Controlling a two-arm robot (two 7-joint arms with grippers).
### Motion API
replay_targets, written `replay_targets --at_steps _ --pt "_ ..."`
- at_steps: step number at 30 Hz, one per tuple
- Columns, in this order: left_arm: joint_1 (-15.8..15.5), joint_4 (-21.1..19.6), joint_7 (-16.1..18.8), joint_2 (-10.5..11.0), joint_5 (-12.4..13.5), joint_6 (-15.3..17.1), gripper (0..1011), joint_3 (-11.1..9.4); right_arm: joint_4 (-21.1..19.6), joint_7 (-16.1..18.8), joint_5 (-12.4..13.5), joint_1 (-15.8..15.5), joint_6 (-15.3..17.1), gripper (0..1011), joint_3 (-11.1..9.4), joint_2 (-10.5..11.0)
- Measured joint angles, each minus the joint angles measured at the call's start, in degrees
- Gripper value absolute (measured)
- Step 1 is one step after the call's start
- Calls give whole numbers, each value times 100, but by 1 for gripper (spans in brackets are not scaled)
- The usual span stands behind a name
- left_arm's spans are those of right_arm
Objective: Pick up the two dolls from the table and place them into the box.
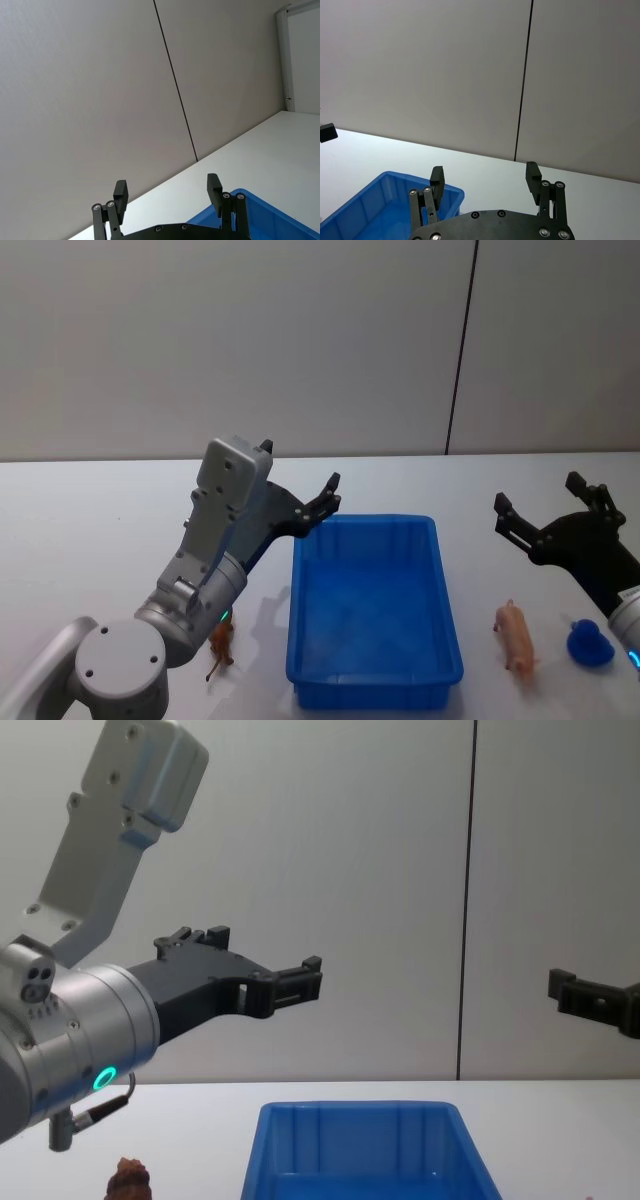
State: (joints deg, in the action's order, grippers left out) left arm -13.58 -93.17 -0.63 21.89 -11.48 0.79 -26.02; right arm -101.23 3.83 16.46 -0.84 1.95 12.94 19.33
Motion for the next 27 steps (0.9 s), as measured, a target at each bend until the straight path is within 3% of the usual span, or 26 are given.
replay_targets --at_steps 20,27 --pt "0 0 0 0 0 0 1001 0 10 10 0 3 0 1001 0 0" --pt "0 0 0 0 0 0 1001 0 139 209 -12 86 17 1001 -46 45"
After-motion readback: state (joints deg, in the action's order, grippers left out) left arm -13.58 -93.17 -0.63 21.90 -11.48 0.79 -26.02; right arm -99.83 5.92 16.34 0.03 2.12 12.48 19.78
